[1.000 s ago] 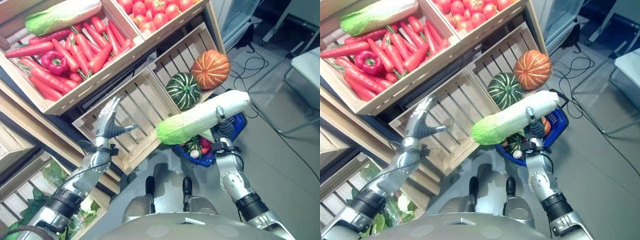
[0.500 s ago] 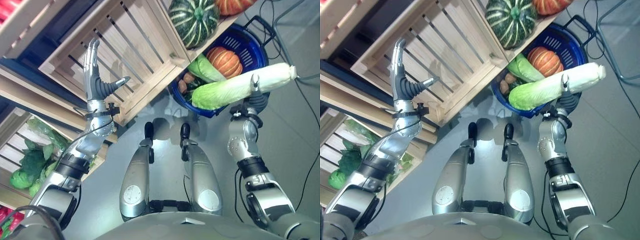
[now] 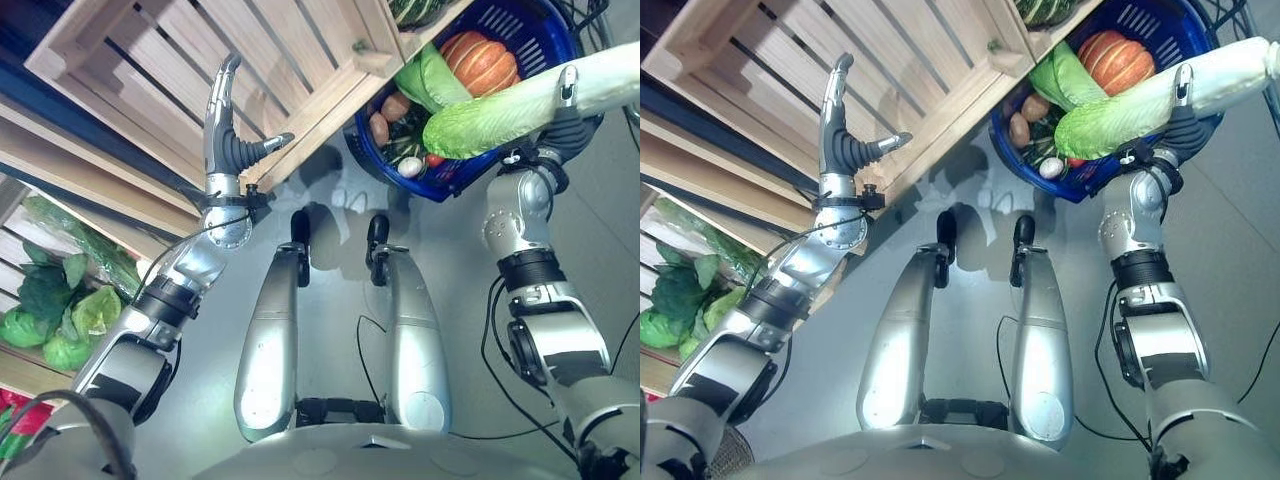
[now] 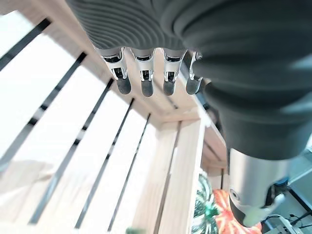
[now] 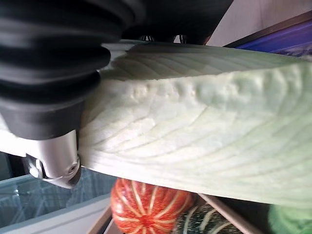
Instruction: Pick up fruits and vegetables into the basket
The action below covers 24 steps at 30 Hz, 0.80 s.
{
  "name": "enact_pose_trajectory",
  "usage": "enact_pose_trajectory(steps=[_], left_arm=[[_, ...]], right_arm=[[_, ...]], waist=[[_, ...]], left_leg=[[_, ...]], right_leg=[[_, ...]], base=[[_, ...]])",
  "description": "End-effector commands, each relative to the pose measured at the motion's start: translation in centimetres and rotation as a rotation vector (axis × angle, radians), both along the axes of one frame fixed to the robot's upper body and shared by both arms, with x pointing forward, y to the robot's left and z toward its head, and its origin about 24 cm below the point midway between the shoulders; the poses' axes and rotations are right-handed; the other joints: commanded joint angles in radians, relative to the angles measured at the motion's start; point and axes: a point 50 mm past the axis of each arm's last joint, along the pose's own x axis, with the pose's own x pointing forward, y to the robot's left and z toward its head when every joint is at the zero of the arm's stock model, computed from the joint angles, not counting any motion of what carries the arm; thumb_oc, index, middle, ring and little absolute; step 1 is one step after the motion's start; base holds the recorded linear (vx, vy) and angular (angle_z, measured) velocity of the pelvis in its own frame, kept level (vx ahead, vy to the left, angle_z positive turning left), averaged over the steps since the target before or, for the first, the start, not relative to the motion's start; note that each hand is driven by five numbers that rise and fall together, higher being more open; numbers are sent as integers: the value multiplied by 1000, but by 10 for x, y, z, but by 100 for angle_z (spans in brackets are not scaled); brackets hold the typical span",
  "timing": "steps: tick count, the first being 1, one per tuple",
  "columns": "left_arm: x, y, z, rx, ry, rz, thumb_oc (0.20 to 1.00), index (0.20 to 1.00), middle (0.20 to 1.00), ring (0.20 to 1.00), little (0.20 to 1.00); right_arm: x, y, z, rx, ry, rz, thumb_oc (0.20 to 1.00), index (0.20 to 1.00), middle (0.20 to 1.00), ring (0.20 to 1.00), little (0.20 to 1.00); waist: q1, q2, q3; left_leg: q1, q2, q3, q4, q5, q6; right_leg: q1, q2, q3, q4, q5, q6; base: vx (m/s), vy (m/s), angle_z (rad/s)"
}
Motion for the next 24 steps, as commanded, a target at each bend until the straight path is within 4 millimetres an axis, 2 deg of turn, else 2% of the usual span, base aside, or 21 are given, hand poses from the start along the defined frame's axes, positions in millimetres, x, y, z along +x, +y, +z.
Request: enact_pose_trajectory(steps=[1,4,5,6,16,22,24], left_arm=[[-9,-12,7,-65,-62,-107,1000,1000,1000,1000,1000],[-10,-14,6,-65,-54,-124,1000,1000,1000,1000,1000],[-10,-15,5,-61,-52,-132,1000,1000,1000,1000,1000],[-11,-16,4,-60,-45,-140,1000,1000,1000,1000,1000],[-14,-20,-8,-95,18,-209,1000,1000,1000,1000,1000],[-17,-21,-12,-110,50,-256,1000,1000,1000,1000,1000],[-18,-20,-17,-132,82,-271,1000,1000,1000,1000,1000]], right_arm=[[-4,-16,31,-19,-112,9,200,200,200,200,200],[0,-13,29,-37,-90,58,200,200,200,200,200],[2,-10,30,-51,-84,85,426,426,426,426,426],[5,-5,30,-69,-74,121,1000,1000,1000,1000,1000],[11,6,27,-80,-59,224,1000,1000,1000,1000,1000],[13,6,24,-81,-27,213,1000,1000,1000,1000,1000],[12,4,16,-64,14,182,1000,1000,1000,1000,1000]], waist=[[3,10,-27],[5,13,-27],[7,15,-27],[8,16,-27],[16,16,-27],[17,11,-27],[18,8,-27]], left_leg=[[-14,-57,83,66,-100,57],[-31,-61,83,75,-101,58],[-37,-61,85,78,-102,60],[-42,-61,86,81,-103,62],[-17,-60,91,86,-120,66],[19,-59,94,72,-117,71],[50,-58,93,65,-123,68]], right_leg=[[59,19,-42,-40,23,16],[41,18,-42,-34,26,16],[34,17,-43,-30,27,16],[27,16,-44,-26,26,15],[46,18,-54,-12,13,14],[82,15,-63,-26,18,10],[116,16,-64,-34,13,11]], base=[[60,0,1],[44,-3,3],[67,-10,0],[72,-11,1],[50,-15,2],[17,-15,1],[29,-45,2]])
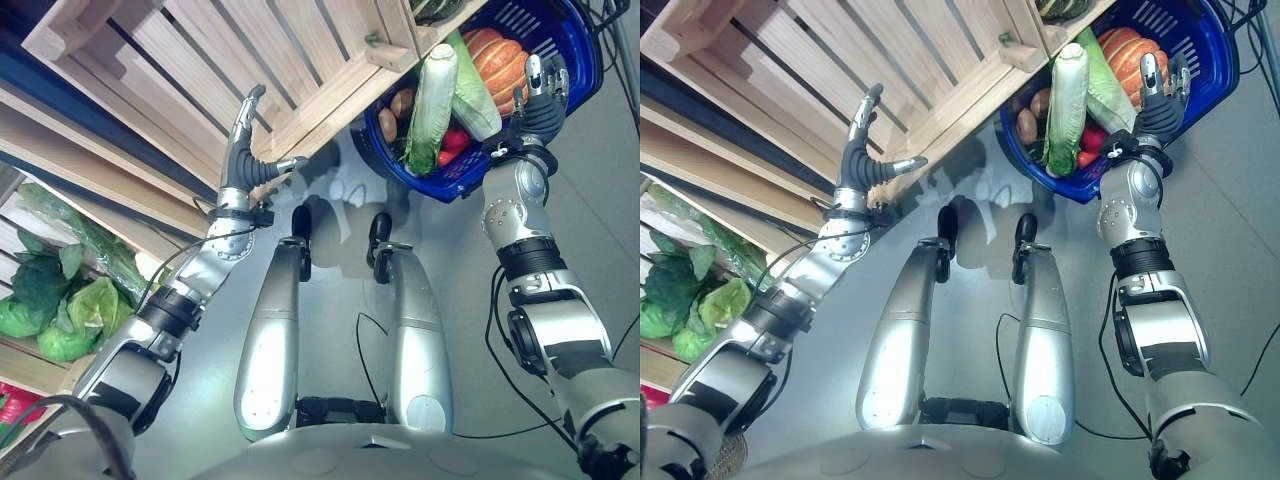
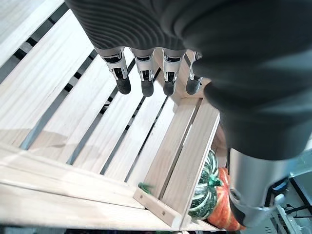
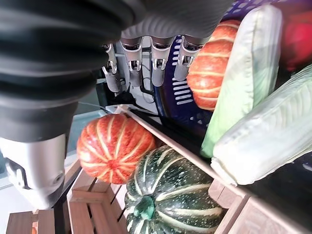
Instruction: Pick up fruits and vegetables into the basket
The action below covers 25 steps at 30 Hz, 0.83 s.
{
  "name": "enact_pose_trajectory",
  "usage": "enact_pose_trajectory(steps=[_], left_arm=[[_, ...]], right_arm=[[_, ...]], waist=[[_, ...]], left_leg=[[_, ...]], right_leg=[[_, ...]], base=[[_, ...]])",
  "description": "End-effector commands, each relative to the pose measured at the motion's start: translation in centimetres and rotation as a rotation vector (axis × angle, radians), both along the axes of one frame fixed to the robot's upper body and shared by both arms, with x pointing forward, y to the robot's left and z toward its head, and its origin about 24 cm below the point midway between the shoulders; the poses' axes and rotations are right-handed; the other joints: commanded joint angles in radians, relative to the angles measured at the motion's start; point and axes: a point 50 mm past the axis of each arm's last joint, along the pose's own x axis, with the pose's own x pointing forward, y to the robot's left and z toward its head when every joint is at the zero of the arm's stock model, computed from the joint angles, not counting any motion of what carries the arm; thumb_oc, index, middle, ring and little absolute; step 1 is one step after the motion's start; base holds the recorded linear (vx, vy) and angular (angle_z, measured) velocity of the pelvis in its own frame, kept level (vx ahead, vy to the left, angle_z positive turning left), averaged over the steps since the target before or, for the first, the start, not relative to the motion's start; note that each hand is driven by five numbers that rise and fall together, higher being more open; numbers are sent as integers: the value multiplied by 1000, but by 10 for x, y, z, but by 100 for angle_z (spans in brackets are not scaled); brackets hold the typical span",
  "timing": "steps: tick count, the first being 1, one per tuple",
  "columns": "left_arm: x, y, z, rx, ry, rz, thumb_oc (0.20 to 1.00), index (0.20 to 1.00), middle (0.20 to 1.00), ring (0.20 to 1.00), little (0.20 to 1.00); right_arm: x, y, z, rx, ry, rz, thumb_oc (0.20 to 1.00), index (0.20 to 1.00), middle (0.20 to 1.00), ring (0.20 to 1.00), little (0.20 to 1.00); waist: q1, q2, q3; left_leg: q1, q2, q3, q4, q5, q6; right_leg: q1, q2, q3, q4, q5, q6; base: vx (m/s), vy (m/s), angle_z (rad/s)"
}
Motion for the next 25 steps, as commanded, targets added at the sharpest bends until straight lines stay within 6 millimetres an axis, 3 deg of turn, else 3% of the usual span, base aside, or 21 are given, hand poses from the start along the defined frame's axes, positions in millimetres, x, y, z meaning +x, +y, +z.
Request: enact_pose_trajectory(steps=[1,7,12,13,15,16,17,18,19,24,25], left_arm=[[-11,-11,4,-101,-34,-98,1000,1000,1000,1000,1000],[-14,-2,-14,-91,55,-94,1000,1000,1000,1000,1000],[-17,6,-40,-50,200,-114,1000,1000,1000,1000,1000],[-20,8,-53,-33,250,-119,1000,1000,1000,1000,1000],[-25,10,-64,-16,293,-125,1000,1000,1000,1000,1000],[-32,13,-81,-1,362,-130,1000,1000,1000,1000,1000],[-38,14,-92,8,409,-137,1000,1000,1000,1000,1000],[-40,14,-95,10,421,-138,1000,1000,1000,1000,1000],[-48,17,-110,21,485,-142,1000,1000,1000,1000,1000],[-69,26,-147,22,652,-133,1000,1000,1000,1000,1000],[-77,30,-162,19,717,-109,1000,1000,1000,1000,1000]], right_arm=[[-7,-15,7,-2,-16,-73,1000,1000,1000,1000,1000],[-12,-17,-34,26,158,-153,1000,1000,1000,1000,1000],[-24,9,-78,-29,282,-155,1000,1000,1000,1000,1000],[-33,12,-98,-53,340,-158,1000,1000,1000,1000,1000],[-42,13,-114,-78,386,-160,1000,1000,1000,1000,1000],[-59,11,-140,-75,455,-157,1000,1000,1000,1000,1000],[-70,12,-156,-66,492,-149,1000,1000,1000,1000,1000],[-73,12,-160,-61,502,-149,1000,1000,1000,1000,1000],[-89,12,-181,-59,561,-134,1000,1000,1000,1000,1000],[-120,16,-216,-130,694,-64,1000,1000,1000,1000,1000],[-130,19,-229,-134,756,-21,1000,1000,1000,1000,1000]], waist=[[3,8,-32],[3,-6,-32],[7,-22,-46],[5,-23,-75],[3,-25,-97],[-1,-27,-134],[-4,-28,-154],[-4,-28,-158],[-5,-29,-191],[-11,-25,-264],[-15,-21,-291]], left_leg=[[57,-56,104,16,-93,65],[209,-47,84,-117,-46,54],[403,-70,29,-327,34,41],[438,-70,20,-372,46,39],[477,-68,11,-422,61,38],[524,-65,0,-480,77,35],[555,-62,-6,-517,87,35],[563,-62,-8,-526,90,36],[603,-58,-21,-588,106,35],[692,-46,-36,-719,148,38],[714,-41,-43,-755,163,38]], right_leg=[[108,22,-51,-70,40,6],[259,36,-43,-192,62,9],[462,47,-47,-402,101,15],[502,50,-49,-452,109,14],[543,50,-53,-502,121,15],[597,51,-56,-564,136,18],[631,50,-56,-601,146,19],[640,50,-56,-610,149,20],[683,46,-58,-670,166,26],[760,41,-59,-770,205,44],[775,39,-57,-797,220,51]], base=[[28,-60,5],[24,-60,6],[23,-40,-3],[60,-16,-4],[82,-2,-2],[119,10,-5],[99,10,-4],[86,4,-5],[73,0,-4],[55,16,-2],[47,56,6]])
